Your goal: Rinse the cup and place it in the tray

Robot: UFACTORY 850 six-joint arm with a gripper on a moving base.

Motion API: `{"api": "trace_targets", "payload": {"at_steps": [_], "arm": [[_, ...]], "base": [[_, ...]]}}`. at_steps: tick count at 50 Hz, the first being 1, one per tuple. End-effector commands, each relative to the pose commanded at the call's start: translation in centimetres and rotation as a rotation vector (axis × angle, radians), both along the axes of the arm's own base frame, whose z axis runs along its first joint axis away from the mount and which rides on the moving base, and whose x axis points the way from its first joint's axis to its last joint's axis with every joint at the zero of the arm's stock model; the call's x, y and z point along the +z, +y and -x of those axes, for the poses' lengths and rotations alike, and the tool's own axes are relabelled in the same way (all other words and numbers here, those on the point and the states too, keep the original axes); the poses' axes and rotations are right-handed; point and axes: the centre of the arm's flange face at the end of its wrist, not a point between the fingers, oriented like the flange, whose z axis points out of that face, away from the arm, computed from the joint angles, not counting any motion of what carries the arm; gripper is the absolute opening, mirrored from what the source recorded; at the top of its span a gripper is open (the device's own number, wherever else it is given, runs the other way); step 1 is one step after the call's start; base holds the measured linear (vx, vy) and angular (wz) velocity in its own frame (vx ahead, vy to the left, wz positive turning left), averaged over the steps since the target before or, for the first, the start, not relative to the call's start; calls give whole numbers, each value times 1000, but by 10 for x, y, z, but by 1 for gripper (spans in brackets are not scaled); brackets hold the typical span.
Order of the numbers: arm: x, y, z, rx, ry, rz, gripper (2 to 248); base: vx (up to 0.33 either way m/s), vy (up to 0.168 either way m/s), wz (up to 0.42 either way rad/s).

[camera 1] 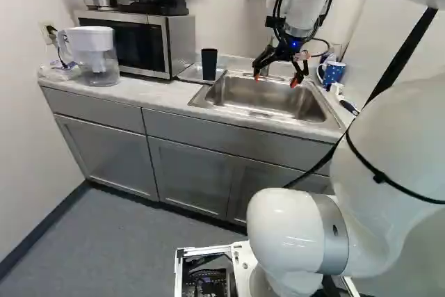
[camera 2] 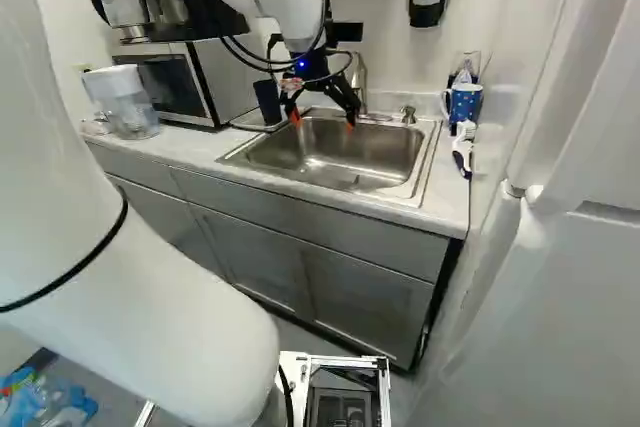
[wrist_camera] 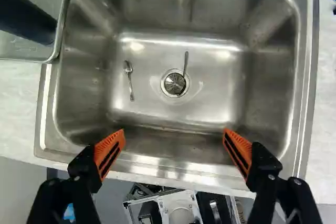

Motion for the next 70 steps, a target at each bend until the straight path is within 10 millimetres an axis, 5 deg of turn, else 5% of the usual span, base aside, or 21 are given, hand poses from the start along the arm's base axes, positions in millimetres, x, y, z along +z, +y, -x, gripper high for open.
{"api": "trace_targets", "payload": {"at_steps": [70], "arm": [[0,0,0,0,0,0,247]], "base": [[-132,58,-7]]}}
